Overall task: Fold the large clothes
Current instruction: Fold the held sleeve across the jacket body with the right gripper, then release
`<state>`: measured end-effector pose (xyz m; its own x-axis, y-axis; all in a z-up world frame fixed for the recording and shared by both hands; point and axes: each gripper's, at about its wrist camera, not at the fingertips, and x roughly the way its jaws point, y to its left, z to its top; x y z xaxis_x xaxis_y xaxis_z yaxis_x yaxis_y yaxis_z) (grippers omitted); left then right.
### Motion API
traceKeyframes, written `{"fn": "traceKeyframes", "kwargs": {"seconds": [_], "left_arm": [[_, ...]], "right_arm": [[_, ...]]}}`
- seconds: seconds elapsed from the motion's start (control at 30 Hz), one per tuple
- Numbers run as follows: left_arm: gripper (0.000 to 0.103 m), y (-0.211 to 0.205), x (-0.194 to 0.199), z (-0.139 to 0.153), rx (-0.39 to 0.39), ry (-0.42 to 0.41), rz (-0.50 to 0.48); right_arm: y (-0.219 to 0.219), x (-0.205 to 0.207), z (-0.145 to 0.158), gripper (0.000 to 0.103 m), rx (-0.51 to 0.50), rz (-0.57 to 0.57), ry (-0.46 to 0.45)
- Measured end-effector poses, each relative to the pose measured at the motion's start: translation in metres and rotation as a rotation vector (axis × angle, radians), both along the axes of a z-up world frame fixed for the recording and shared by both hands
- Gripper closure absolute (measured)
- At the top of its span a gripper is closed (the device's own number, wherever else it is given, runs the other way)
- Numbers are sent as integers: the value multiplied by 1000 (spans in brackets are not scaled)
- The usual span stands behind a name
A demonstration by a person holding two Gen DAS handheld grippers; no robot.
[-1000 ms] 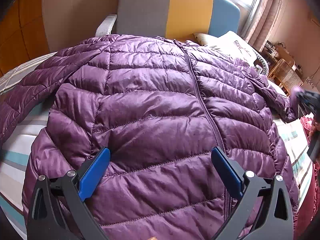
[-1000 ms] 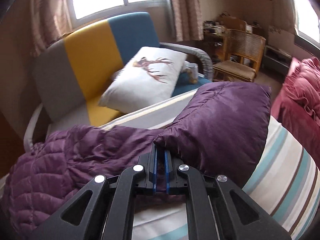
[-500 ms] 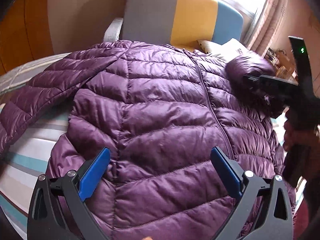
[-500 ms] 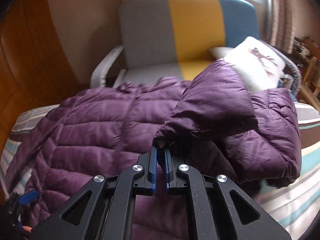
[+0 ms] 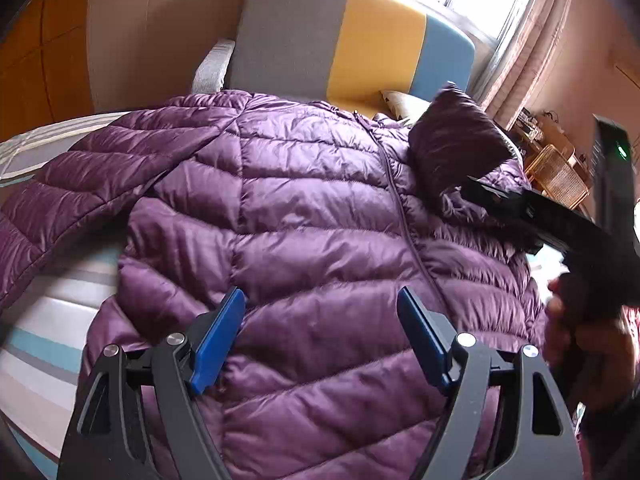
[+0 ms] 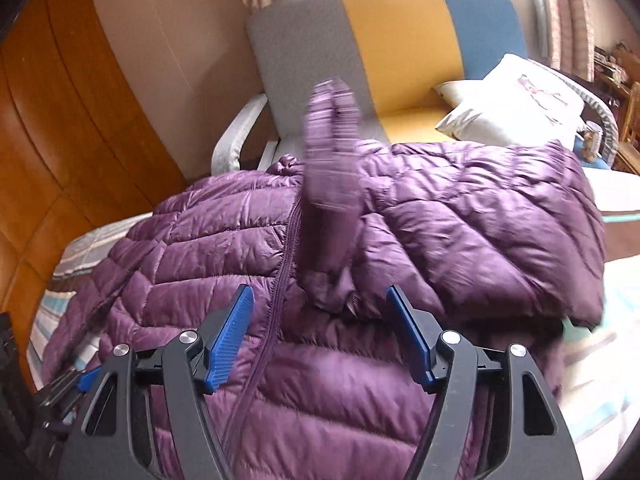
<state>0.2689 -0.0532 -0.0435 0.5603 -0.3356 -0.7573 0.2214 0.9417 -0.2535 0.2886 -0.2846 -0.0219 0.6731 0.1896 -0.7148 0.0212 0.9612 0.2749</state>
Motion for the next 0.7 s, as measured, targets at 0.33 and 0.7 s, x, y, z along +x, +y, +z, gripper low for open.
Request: {"fn": "traceKeyframes", "kwargs": {"seconds": [0.33, 0.7], "left_arm": [[25, -26, 37, 2, -80, 26, -13], [80, -46, 104, -18, -113, 97, 25]], "right_arm": [[-41, -36, -3, 34, -44, -188, 1], [-103, -48, 12, 34, -53, -350, -57]]}}
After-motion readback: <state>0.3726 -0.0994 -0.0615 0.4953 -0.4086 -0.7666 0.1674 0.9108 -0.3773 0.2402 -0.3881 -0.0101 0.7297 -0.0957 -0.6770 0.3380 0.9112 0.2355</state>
